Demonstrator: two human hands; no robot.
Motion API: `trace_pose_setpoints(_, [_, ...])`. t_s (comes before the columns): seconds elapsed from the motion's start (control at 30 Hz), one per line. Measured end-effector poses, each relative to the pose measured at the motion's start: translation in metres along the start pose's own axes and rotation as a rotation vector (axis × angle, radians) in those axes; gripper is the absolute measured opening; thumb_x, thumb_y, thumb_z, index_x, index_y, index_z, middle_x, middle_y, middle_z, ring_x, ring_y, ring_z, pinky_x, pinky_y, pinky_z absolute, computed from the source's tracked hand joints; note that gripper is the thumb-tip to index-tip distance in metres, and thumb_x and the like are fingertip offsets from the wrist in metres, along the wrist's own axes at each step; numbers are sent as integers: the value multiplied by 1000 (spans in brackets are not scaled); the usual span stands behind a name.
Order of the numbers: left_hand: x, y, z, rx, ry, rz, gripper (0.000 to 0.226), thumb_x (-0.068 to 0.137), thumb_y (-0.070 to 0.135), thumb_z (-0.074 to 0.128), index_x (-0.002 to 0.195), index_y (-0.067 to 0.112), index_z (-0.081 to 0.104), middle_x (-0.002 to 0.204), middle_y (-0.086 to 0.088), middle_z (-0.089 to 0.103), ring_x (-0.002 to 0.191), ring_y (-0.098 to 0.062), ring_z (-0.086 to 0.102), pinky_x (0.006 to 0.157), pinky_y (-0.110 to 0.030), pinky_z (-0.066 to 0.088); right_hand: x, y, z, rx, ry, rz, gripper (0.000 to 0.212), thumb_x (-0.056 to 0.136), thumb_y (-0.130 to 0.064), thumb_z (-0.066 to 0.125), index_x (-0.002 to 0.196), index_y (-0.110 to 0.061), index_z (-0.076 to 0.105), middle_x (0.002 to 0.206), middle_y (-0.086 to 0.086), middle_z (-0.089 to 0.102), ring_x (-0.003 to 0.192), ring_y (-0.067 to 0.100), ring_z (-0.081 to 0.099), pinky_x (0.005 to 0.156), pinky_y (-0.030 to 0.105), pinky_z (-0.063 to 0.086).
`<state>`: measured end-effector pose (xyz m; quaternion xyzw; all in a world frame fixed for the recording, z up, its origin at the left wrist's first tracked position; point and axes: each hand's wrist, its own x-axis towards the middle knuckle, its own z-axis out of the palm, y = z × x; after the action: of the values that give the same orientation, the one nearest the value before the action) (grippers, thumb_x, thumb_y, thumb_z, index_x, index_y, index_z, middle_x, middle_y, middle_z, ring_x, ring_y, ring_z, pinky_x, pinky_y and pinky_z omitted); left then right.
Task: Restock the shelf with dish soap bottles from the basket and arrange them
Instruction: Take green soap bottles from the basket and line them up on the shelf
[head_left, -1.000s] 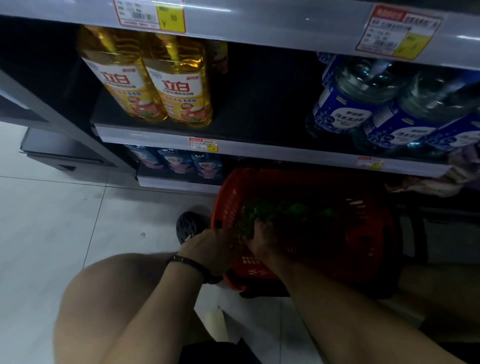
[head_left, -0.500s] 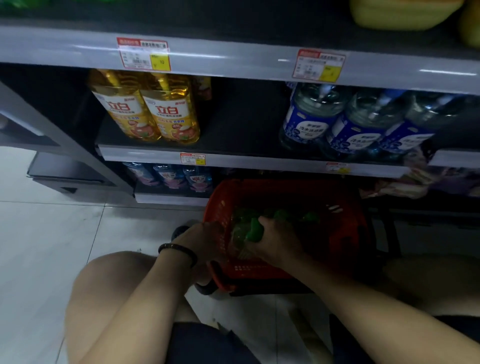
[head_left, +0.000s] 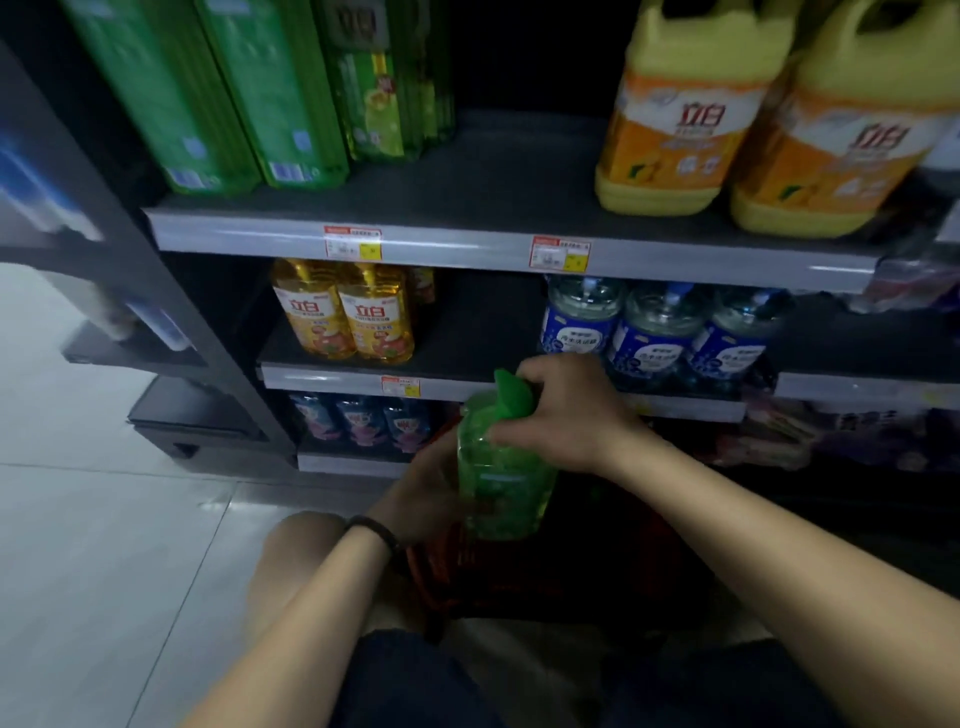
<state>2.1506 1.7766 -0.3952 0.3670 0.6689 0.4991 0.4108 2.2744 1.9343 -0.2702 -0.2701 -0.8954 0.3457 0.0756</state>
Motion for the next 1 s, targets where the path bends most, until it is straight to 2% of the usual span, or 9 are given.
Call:
trace_pose_setpoints(0.07, [-3,21,-2,-67,62,48,72,74,9,93,138,16,62,130,-4,75,123,-23,70,101,-42,59,3,-20,-24,-9,12,-29,34,65,-38,94,63,-25,63,63,-8,63,59,5,60,51,26,41])
trace_pose_setpoints(0.17, [-10,53,-8,-101,175,119,62,73,8,94,128,21,67,122,1,78,116,-17,74,96,-34,60,10,-51,-56,-75,24,-91,35,67,-45,92,64,-22,66,65,-6,66,61,8,63,50,27,41])
trace_pose_setpoints(0.4, [-16,111,-32,-210,365,208,64,68,29,93,126,13,71,118,-4,80,112,-26,76,93,-45,63,35,-80,-101,42,18,-140,33,80,-55,85,95,-27,77,87,-7,75,80,11,71,62,30,51])
trace_pose_setpoints(0.5, [-9,130,-46,-289,408,230,65,67,36,92,123,9,72,118,-9,80,111,-30,76,97,-52,60,41,-68,-94,293,74,-53,63,76,-51,90,128,-28,63,111,-4,71,97,11,70,75,28,54])
trace_pose_setpoints(0.6, [1,155,-63,-330,417,247,59,72,40,90,121,10,74,118,-11,79,110,-33,76,96,-53,60,42,-55,-75,334,-68,-62,77,68,-53,94,134,-33,61,126,-10,74,112,9,71,96,40,60])
trace_pose_setpoints(0.67, [9,173,-74,-367,401,222,58,78,39,92,123,9,72,117,-13,79,109,-36,76,94,-56,60,44,-56,-65,433,-135,-81,70,70,-52,92,132,-36,65,125,-14,76,113,9,73,101,44,59])
trace_pose_setpoints(0.8, [26,198,-97,-418,372,198,75,75,47,92,134,12,64,122,-14,77,113,-38,75,101,-64,55,60,-73,-64,620,-78,-109,46,82,-26,91,123,-27,70,115,-8,80,105,13,78,98,43,61])
trace_pose_setpoints(0.93, [44,208,-118,-424,295,207,56,91,41,81,139,17,64,134,-9,73,124,-32,70,111,-55,50,83,-90,-63,728,-15,-72,40,87,-19,87,124,-21,71,109,-4,82,97,17,80,79,35,64])
trace_pose_setpoints(1.0, [51,210,-128,-411,330,179,65,86,52,84,139,22,63,140,-3,70,127,-29,68,113,-54,49,98,-96,-62,755,35,-54,37,85,-18,88,119,-18,74,104,-2,83,93,19,81,78,37,63])
